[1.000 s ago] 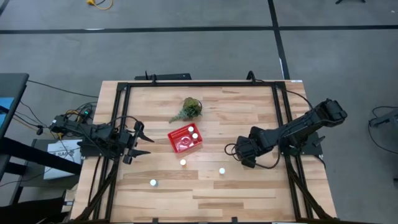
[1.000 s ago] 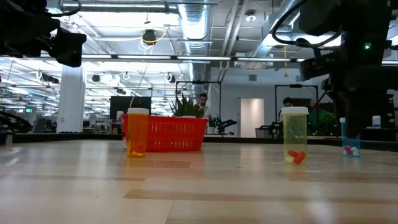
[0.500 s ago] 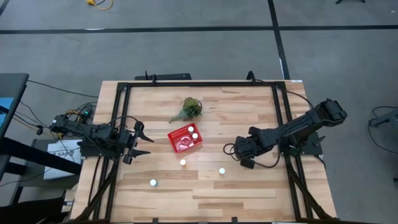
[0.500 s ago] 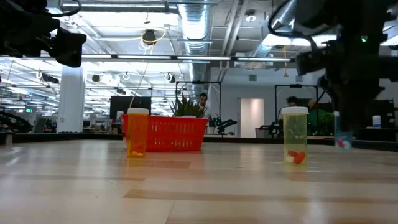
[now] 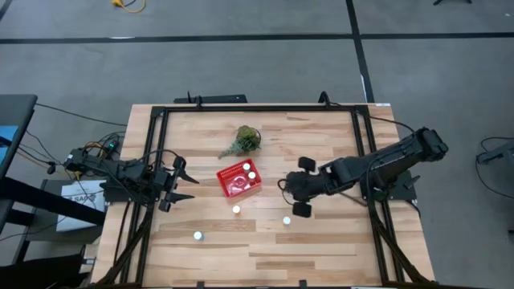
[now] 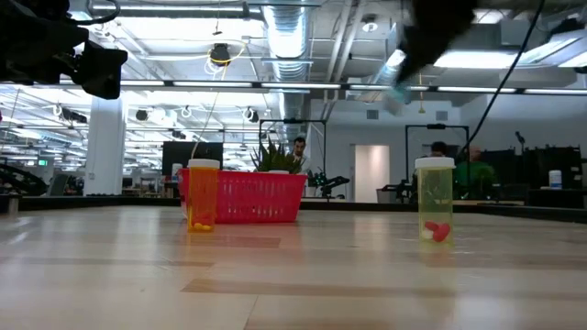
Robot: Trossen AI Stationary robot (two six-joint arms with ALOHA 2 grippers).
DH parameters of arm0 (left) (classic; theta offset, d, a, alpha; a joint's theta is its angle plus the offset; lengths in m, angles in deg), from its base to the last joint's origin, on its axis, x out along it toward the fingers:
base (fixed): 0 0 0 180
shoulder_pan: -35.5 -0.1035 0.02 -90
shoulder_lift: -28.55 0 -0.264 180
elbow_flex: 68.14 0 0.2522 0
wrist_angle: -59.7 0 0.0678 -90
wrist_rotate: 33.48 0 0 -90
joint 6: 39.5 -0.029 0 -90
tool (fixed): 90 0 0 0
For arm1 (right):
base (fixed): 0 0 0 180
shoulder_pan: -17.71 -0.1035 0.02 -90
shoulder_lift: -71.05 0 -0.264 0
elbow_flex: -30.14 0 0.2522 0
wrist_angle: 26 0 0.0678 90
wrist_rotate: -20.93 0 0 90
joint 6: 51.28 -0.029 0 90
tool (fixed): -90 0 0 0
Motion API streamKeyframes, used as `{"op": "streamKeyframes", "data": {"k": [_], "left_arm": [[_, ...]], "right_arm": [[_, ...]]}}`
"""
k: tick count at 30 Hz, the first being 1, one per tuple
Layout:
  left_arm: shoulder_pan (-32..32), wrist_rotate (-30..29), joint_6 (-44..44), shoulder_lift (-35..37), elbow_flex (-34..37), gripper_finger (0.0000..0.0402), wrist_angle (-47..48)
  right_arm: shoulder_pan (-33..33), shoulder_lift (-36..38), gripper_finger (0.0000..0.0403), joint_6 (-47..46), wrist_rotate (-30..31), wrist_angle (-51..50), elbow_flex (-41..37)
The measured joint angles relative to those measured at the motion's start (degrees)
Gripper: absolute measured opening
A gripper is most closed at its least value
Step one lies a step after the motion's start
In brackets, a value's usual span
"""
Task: Pick and place pill bottles into a basket
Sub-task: Put the right blue pill bottle into the red bin
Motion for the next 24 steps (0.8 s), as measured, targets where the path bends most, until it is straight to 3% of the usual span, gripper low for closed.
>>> {"op": "streamKeyframes", "data": {"k": [13, 24], "left_arm": [[0.01, 0.02, -0.41, 0.00, 0.01, 0.0222, 0.00], [-0.01, 0.00, -0.35, 0.01, 0.01, 0.0222, -0.02]], "right_arm": [[8.53, -4.22, 0.0105, 14.79, -4.27, 21.72, 1.38], [13.00, -17.24, 0.0107, 19.73, -10.66, 22.60, 6.62]]}}
